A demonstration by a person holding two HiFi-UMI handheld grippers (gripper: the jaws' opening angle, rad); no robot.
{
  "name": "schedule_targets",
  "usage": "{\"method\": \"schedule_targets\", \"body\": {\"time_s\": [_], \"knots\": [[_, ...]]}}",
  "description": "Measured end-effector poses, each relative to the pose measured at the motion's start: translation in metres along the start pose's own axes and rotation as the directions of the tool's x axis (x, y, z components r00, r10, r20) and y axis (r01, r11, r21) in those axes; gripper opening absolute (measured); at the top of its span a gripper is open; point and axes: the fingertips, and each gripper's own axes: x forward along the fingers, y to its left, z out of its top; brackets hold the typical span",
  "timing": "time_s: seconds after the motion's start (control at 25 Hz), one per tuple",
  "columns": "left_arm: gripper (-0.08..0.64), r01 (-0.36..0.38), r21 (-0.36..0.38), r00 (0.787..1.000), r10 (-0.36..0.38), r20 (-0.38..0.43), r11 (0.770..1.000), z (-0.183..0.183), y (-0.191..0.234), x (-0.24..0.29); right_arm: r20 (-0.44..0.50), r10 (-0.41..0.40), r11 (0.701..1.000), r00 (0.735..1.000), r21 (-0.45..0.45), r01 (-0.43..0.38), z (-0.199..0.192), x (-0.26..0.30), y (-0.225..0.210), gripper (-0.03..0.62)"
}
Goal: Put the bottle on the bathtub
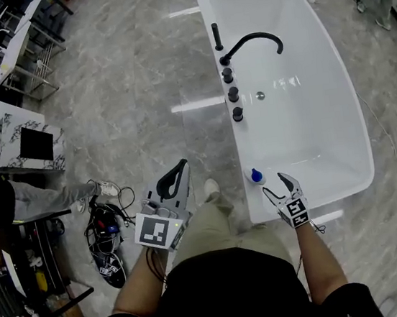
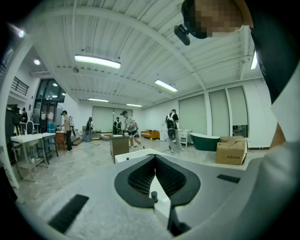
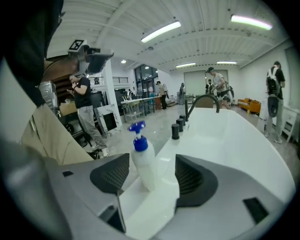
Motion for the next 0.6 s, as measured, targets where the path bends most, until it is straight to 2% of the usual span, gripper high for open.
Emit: {"method": "schedule_targets", "body": {"time_s": [0.16, 0.2, 0.28, 0.44, 0.52, 0.6], "knots": [[0.009, 0.046, -0.044, 0.999, -0.046, 0.017, 0.998, 0.025, -0.008, 0.017, 0.126, -0.044, 0.999, 0.991, 0.012, 0.043, 0.067, -0.046, -0.004, 0.282], [0.009, 0.063, -0.046, 0.998, -0.061, 0.025, 0.997, 0.031, -0.010, 0.020, 0.165, -0.056, 0.998, 0.985, 0.017, 0.054, 0.084, -0.058, -0.005, 0.264], [0.009, 0.099, -0.041, 0.994, -0.097, 0.044, 0.994, 0.040, -0.016, 0.025, 0.244, -0.080, 0.997, 0.966, 0.035, 0.074, 0.119, -0.084, -0.009, 0.152], [0.009, 0.135, -0.044, 0.989, -0.131, 0.075, 0.990, 0.056, -0.027, 0.033, 0.372, -0.134, 0.991, 0.919, 0.046, 0.126, 0.179, -0.131, -0.019, 0.053], [0.009, 0.149, -0.041, 0.985, -0.145, 0.090, 0.988, 0.064, -0.036, 0.032, 0.400, -0.169, 0.985, 0.901, 0.046, 0.165, 0.202, -0.154, -0.021, 0.022], [0.009, 0.167, -0.025, 0.981, -0.164, 0.099, 0.986, 0.071, -0.049, 0.028, 0.393, -0.211, 0.977, 0.895, 0.057, 0.206, 0.215, -0.177, -0.023, 0.012]]}}
